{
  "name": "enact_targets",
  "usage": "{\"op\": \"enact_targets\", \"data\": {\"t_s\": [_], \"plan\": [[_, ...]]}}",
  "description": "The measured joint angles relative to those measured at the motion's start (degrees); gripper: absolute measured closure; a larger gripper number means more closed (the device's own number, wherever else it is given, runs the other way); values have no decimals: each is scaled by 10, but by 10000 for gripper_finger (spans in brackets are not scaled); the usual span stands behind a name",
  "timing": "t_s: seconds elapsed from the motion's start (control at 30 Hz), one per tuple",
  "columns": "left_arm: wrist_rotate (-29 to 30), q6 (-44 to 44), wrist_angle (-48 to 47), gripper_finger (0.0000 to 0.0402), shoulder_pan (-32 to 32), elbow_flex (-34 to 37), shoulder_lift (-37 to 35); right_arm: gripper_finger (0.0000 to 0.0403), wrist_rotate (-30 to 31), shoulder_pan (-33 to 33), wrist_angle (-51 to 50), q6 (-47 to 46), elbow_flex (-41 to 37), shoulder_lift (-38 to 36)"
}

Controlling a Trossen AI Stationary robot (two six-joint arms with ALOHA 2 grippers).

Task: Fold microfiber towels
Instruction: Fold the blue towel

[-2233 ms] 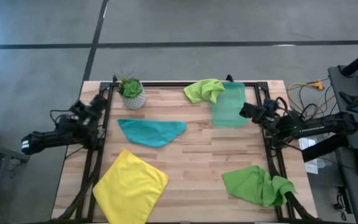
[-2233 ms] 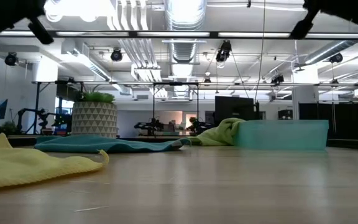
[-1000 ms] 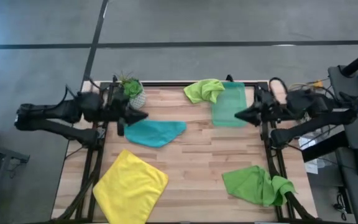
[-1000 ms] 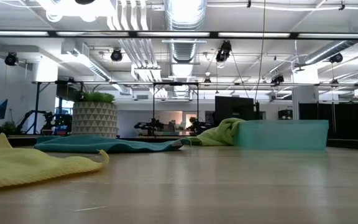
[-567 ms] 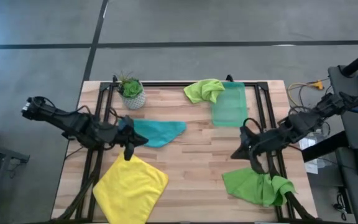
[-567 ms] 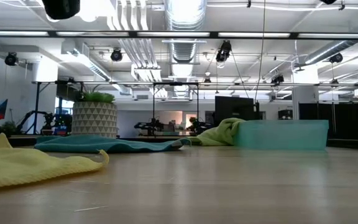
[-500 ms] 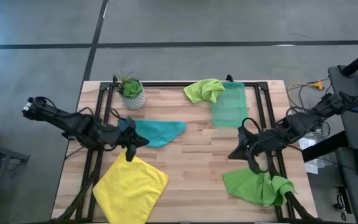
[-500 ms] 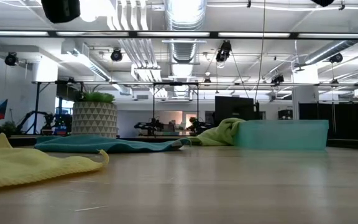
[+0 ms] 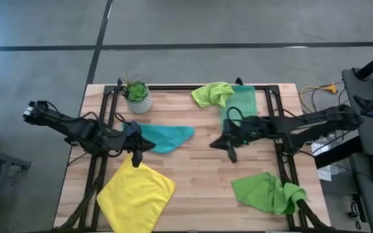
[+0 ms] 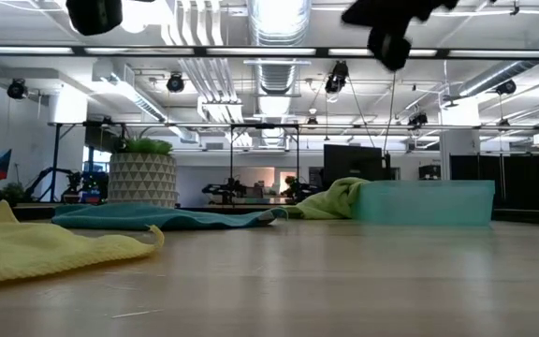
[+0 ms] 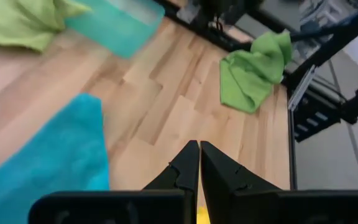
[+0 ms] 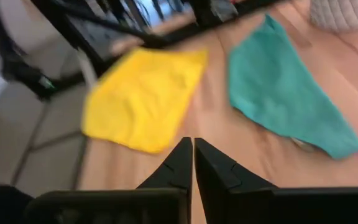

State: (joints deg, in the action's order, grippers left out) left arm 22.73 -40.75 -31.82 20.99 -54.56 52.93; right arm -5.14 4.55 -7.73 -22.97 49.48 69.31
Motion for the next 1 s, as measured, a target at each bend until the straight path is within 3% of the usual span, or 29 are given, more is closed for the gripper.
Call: {"op": "enact_targets", "data": {"t_s": [0.1,0.23,0.4,0.5,0.77,1.0], "plan": [[11,23,1,402,0,-2,-21,363,-32,-36,-8,45,17,51],[48,54,1,402,0,-2,-44,302,-29,-53,-25,135,56,121],[83,71,0,402,0,-2,-58,219,82,-53,-66,293,133,206],[87,71,-1,402,0,-2,-60,192,112,-54,-112,380,181,260],[87,72,-2,402,0,-1,-48,204,113,-75,-165,450,252,383],[83,71,-2,402,0,-1,-46,221,112,-83,-167,437,283,438]]}}
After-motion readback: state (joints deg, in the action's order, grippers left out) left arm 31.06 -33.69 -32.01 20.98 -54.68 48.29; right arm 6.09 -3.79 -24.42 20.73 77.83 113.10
